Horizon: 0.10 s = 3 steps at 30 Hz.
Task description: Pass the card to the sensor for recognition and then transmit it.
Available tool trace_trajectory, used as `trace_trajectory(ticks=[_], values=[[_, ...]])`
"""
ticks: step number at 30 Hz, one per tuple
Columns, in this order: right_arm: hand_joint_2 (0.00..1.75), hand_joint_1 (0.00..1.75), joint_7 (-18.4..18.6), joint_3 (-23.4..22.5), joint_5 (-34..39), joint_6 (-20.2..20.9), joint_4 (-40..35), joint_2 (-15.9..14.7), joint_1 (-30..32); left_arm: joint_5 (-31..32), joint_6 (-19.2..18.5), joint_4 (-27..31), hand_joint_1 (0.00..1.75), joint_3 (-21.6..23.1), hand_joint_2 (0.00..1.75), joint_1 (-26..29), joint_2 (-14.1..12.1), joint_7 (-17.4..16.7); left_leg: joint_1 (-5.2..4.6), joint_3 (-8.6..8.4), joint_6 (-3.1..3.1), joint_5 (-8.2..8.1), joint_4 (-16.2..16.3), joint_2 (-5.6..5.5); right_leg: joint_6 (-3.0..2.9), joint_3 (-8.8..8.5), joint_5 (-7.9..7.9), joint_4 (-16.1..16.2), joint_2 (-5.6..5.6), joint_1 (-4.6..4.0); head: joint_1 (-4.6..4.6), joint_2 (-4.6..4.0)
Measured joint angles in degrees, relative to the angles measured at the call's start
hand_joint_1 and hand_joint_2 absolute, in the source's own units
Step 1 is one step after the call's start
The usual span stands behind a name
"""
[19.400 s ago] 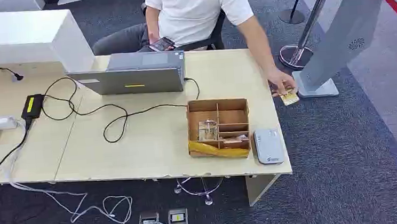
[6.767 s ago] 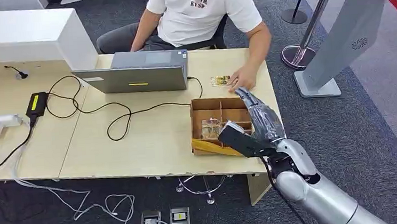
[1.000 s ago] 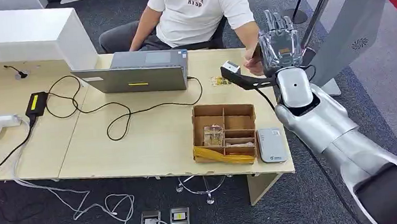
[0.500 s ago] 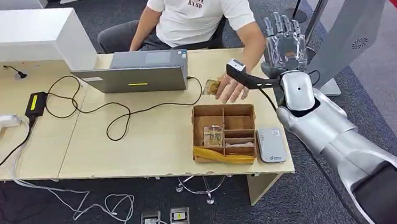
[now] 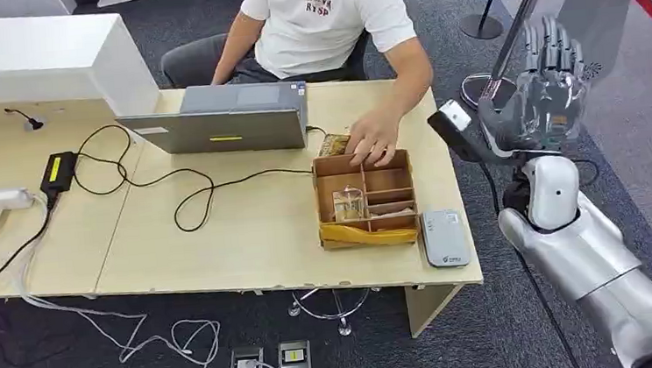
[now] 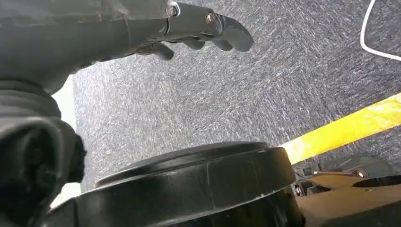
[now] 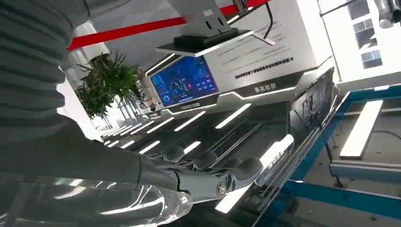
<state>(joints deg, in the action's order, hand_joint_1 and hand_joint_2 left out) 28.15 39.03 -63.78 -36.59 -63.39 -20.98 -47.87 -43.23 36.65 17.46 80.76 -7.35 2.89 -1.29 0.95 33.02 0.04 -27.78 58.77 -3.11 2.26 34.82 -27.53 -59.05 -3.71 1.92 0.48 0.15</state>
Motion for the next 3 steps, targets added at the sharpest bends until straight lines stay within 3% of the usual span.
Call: trace_trajectory(ticks=[3], values=[[1.75,0.00,-1.3,-3.7,-3.0,0.0,-4.4,-1.1,2.4,-0.6,0.1,0.0,0.00,-0.1,0.00,0.0,0.0,0.1,0.01,-0.06,-0.01,0.02,0.0,-0.02,0.00,-0.02,0.00,0.0,0.02,-0.02,0.00,-0.02]])
